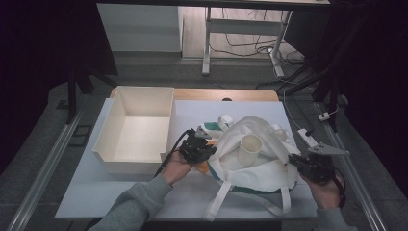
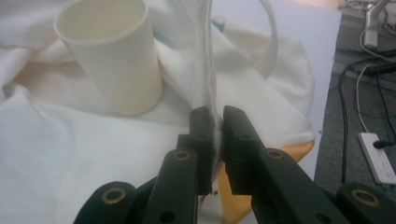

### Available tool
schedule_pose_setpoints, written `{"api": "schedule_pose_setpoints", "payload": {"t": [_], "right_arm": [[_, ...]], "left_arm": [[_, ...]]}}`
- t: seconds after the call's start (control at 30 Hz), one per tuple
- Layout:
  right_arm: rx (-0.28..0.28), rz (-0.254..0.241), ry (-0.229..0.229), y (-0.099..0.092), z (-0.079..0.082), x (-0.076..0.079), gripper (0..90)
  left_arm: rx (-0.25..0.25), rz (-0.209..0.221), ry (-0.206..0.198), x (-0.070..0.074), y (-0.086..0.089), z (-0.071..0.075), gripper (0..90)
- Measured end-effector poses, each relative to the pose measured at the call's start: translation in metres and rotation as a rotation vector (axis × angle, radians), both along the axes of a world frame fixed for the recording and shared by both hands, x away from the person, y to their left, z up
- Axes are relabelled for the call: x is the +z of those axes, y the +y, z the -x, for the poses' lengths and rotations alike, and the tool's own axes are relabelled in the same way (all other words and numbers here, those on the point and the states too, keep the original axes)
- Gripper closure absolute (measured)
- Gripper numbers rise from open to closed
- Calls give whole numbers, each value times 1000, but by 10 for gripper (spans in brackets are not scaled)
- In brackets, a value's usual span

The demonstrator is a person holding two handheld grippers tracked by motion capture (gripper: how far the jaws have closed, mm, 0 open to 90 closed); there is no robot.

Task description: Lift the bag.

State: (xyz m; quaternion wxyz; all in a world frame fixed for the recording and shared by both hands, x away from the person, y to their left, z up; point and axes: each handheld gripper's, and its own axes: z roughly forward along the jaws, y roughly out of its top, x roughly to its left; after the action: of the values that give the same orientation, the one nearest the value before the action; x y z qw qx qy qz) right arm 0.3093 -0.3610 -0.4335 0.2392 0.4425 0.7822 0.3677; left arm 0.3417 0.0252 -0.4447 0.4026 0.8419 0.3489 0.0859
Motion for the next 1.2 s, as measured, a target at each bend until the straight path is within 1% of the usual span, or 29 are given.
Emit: {"api": "schedule_pose_setpoints", "payload": {"t": [0.07, 0.2, 0.23, 0.27, 0.33, 0.4, 0.47, 0.53, 0.67, 0.77, 0.87, 1.0, 1.13, 1.2], "right_arm": [[-4, -16, -20, -1, 2, 5, 824], [-12, -54, -69, -4, 5, 15, 825], [-12, -63, -80, -4, 5, 17, 825], [-12, -70, -93, -4, 5, 19, 826], [-11, -85, -112, -2, 4, 21, 826], [-4, -87, -127, -1, 3, 24, 826], [-1, -89, -139, 0, 2, 28, 827], [5, -104, -162, 1, 0, 35, 827], [10, -110, -211, 3, -2, 52, 828], [9, -118, -248, 5, -8, 66, 828], [5, -131, -281, 7, -17, 79, 829], [4, -144, -319, 13, -28, 94, 829], [1, -162, -368, 18, -34, 112, 829], [-1, -169, -400, 21, -36, 123, 830]], "left_arm": [[-2, 17, -4, 5, 4, 0, 833], [4, 72, -14, 19, 15, 1, 834], [1, 95, -7, 21, 17, 1, 834], [-4, 104, -3, 24, 19, 2, 834], [-6, 109, -19, 30, 20, 5, 833], [-18, 111, -42, 38, 20, 10, 832], [-21, 119, -58, 46, 21, 13, 831], [-22, 124, -74, 52, 24, 14, 831], [0, 149, -91, 63, 37, 11, 833], [24, 188, -92, 71, 52, 6, 835], [54, 229, -103, 81, 68, 0, 837], [92, 265, -119, 95, 87, -9, 840], [133, 300, -145, 110, 104, -15, 842], [145, 306, -164, 117, 110, -17, 842]]}}
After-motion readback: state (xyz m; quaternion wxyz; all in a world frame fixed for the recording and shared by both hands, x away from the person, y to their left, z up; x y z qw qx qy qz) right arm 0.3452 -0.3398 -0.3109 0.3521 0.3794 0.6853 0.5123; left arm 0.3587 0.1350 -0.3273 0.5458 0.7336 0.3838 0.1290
